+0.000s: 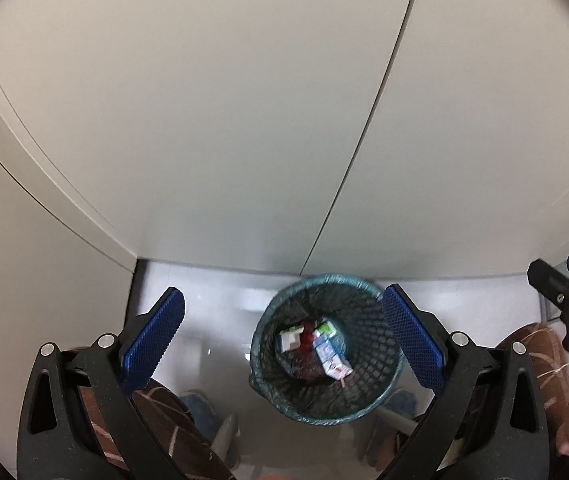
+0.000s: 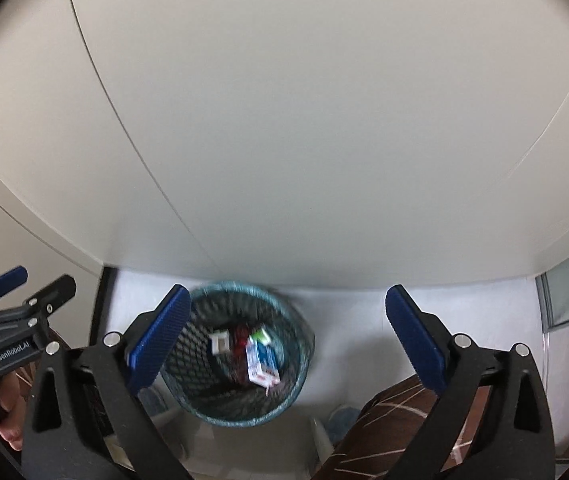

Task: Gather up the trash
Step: 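Raise both open tools back up toward the counter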

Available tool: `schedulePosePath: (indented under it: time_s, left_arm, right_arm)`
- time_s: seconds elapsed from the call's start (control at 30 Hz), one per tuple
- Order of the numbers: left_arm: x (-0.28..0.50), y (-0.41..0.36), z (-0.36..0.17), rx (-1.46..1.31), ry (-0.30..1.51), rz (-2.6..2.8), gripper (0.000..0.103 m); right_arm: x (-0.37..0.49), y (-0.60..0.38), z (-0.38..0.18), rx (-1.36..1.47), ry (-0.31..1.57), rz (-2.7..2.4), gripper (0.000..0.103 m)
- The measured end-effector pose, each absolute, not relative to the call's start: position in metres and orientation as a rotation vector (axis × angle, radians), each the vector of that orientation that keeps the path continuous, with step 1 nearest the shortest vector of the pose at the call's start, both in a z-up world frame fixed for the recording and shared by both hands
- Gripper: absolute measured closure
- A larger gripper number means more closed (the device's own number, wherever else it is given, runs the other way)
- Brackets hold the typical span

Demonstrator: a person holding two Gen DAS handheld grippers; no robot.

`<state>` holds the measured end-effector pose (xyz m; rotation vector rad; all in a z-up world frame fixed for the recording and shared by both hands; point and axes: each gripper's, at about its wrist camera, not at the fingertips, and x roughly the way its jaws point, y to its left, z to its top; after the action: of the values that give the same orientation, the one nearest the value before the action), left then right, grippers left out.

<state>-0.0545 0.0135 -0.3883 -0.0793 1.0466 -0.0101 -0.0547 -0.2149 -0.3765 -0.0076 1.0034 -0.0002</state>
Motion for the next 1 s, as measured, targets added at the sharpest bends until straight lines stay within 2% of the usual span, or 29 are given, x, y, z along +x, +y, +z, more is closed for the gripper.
schedulePosePath:
  time_s: [0.6,1.0]
  left_arm:
    - [-0.086,0.002,-0.161,-0.088,0.788,-0.026,0.006]
    - [-0.029,-0.008,-0.040,-0.062,0.643,0.033,0.006]
  right_arm:
    - [-0.081,-0.227,-0.159,-0.038,0.635,0.034,0.009]
    - [-0.029,-0.236,-0.057,-0.025,0.541,0.006,0.009]
